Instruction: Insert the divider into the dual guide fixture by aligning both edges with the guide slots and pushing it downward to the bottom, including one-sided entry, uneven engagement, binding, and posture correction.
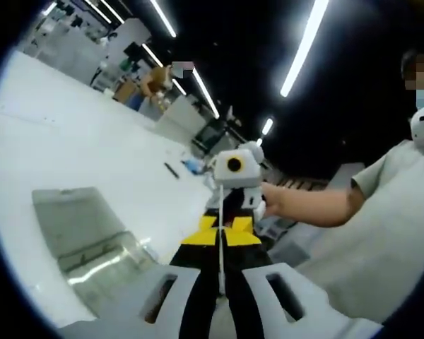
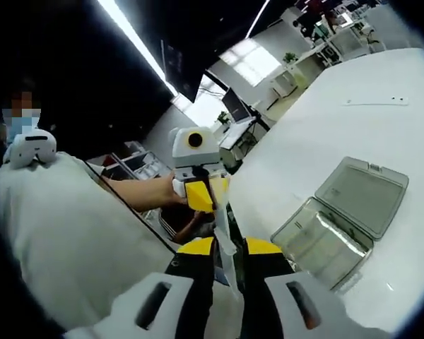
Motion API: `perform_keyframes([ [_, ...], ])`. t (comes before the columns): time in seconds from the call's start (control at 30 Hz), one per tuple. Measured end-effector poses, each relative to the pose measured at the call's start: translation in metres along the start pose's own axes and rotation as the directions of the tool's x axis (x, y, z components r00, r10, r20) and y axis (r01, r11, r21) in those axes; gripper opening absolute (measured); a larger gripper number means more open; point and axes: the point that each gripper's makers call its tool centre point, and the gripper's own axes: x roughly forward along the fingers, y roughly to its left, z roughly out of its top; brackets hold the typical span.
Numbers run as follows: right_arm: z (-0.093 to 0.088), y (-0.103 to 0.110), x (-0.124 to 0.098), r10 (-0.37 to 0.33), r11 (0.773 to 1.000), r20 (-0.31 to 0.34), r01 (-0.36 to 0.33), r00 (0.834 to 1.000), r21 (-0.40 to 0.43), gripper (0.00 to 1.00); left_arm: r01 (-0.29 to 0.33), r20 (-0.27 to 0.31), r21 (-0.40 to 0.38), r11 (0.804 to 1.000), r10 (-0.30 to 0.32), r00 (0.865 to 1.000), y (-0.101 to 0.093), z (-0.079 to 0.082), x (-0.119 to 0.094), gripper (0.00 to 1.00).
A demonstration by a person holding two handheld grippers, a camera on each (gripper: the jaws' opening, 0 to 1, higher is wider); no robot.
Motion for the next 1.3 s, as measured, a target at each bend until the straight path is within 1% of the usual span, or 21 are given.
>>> perform_keyframes([
  [0.2,0.001,0.003,0.0,0.029,0.999,0.01,-0.029,1.0,0.022,0.05,0.012,0.002,-0.002,1.0,-0.012,1.0,-0.002,0.0,0.001,0.0],
  [0.47,0.0,0.004,0.001,0.054,0.997,0.016,-0.055,0.998,0.05,0.04,0.021,-0.001,-0.009,1.0,-0.021,1.0,-0.002,-0.002,0.001,0.0],
  [0.67,0.003,0.007,0.001,0.08,0.995,0.03,-0.082,0.996,0.062,0.02,0.031,0.006,-0.012,0.999,-0.031,1.0,-0.002,0.0,-0.001,0.0],
  [0.73,0.004,0.008,0.001,0.092,0.992,0.036,-0.095,0.995,0.079,0.02,0.037,0.011,-0.016,0.999,-0.037,0.999,-0.002,0.001,-0.002,0.0],
  [0.97,0.003,0.01,0.001,0.114,0.989,0.026,-0.116,0.993,0.092,0.01,0.051,0.005,-0.016,0.999,-0.051,0.999,-0.005,0.0,-0.003,0.0],
  [1.0,0.003,0.01,0.001,0.114,0.989,0.025,-0.116,0.993,0.092,0.01,0.05,0.005,-0.016,0.999,-0.05,0.999,-0.004,0.0,-0.003,0.0],
  [1.03,0.004,0.01,0.001,0.109,0.991,0.027,-0.111,0.994,0.071,0.01,0.05,0.006,-0.016,0.999,-0.049,0.999,-0.004,0.0,-0.003,0.0],
  [1.1,0.004,0.012,0.001,0.116,0.989,0.03,-0.118,0.993,0.088,0.01,0.056,0.007,-0.021,0.998,-0.055,0.998,-0.005,0.001,-0.003,0.0],
  [1.27,0.002,0.013,0.001,0.115,0.989,0.03,-0.117,0.993,0.085,0.0,0.059,0.003,-0.034,0.998,-0.059,0.998,-0.005,0.0,-0.003,0.0],
  [1.3,0.003,0.012,0.002,0.103,0.992,0.034,-0.105,0.994,0.075,0.0,0.05,0.008,-0.027,0.998,-0.05,0.999,-0.004,0.001,-0.002,0.0],
])
